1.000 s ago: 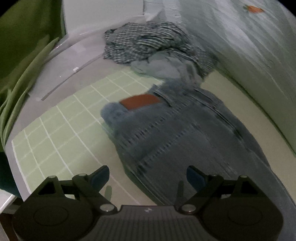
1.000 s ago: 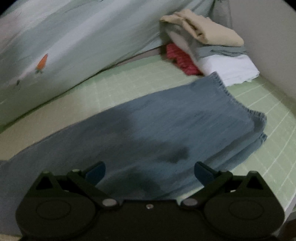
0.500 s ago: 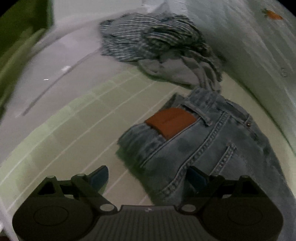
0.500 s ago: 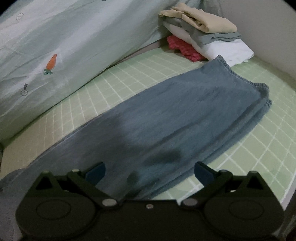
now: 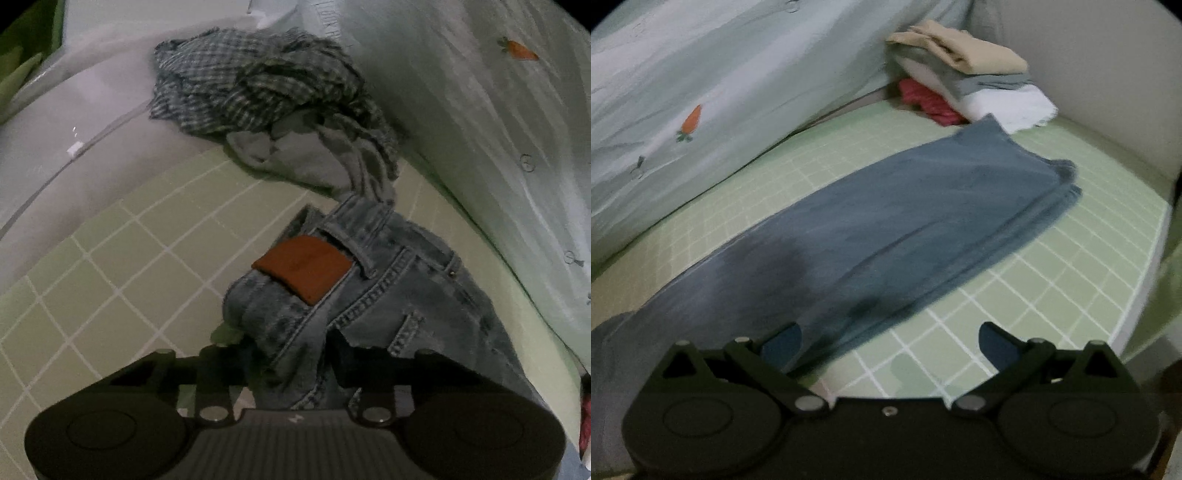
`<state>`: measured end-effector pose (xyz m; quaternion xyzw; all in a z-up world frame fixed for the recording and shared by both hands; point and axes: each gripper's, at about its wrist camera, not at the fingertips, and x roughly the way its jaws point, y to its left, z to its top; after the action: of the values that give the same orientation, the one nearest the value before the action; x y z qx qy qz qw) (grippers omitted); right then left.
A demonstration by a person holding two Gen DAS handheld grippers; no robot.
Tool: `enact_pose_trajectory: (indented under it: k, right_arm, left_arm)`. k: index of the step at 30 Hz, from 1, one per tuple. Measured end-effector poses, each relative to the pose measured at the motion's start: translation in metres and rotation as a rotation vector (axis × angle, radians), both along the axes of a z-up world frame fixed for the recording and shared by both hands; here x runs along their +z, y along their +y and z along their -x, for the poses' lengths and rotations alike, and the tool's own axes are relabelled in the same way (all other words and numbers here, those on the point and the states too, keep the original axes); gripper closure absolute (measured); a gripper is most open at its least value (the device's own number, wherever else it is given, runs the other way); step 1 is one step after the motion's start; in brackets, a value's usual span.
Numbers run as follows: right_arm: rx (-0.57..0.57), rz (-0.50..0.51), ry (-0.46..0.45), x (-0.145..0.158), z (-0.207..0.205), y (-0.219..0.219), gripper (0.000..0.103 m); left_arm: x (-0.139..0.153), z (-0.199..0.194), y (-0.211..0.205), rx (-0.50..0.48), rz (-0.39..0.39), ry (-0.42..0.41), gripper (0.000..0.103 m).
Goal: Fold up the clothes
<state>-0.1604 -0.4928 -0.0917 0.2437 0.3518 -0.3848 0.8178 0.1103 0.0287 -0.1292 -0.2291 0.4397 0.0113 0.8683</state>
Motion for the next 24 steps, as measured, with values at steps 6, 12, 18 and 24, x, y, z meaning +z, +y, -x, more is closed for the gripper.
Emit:
enact_pose_trajectory:
  k: [6, 12, 18, 24]
  right_arm:
    - [-0.028, -0.017, -0.012, -0.006, 0.012, -0.008, 0.0]
    - [0.031, -0.002, -0.026, -0.009, 0.015, -0.02, 0.0]
    - [0.057, -0.006, -0.043, -0.012, 0.031, -0.053, 0.0]
    - [0.101, -0.011, -0.044, -0.011, 0.046, -0.106, 0.0]
  left_arm:
    - [0.027, 0.01, -0.021, 0.014, -0.07, -0.09, 0.076]
    - [0.055, 0.022, -0.057, -0.019, -0.171, -0.196, 0.078]
    - [0.085, 0.034, -0.113, -0.057, -0.226, -0.284, 0.079]
    - [0.101, 0.053, -0.2, -0.145, -0.276, -0.35, 0.079]
